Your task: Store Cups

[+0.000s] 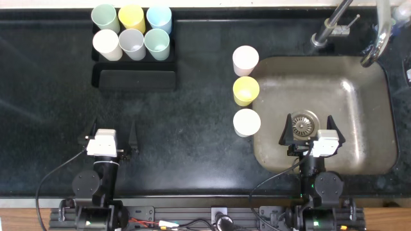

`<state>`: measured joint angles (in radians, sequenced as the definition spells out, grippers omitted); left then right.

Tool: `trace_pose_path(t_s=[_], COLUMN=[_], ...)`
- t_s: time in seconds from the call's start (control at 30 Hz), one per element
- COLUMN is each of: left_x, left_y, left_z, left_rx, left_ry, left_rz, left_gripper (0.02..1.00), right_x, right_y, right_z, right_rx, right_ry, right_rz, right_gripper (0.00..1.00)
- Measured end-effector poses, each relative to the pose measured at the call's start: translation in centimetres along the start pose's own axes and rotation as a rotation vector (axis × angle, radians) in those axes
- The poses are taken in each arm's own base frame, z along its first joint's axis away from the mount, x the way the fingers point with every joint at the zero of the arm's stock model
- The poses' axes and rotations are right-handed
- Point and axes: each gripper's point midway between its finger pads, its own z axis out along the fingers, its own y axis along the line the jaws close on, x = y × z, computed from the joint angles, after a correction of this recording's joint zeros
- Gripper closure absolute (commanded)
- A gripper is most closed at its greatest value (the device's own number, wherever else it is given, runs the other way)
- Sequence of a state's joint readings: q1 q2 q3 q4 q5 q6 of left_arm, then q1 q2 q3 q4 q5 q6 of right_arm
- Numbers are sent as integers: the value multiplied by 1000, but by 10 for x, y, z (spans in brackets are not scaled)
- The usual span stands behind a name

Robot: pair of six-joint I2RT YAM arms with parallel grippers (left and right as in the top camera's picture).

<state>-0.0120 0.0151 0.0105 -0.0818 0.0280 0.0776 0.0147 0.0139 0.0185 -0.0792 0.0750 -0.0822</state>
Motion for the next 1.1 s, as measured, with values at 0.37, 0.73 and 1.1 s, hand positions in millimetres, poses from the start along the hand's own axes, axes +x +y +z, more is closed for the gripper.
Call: trace_pose_path(t_s=[0.37,0.73,1.1], left_x=[2,-171,-128], left_y=[-2,-68,-265], left_z=[14,168,214], left_rx=[14,141,328], left_ry=[228,590,967], left_rz=[-66,-399,-263], left_gripper=[20,18,18], right_x=[0,0,0], right_y=[0,0,0], right_z=[0,0,0], right_rx=[0,0,0], right_ry=[0,-1,-1], right_rz=[0,0,0], right_gripper=[5,3,3])
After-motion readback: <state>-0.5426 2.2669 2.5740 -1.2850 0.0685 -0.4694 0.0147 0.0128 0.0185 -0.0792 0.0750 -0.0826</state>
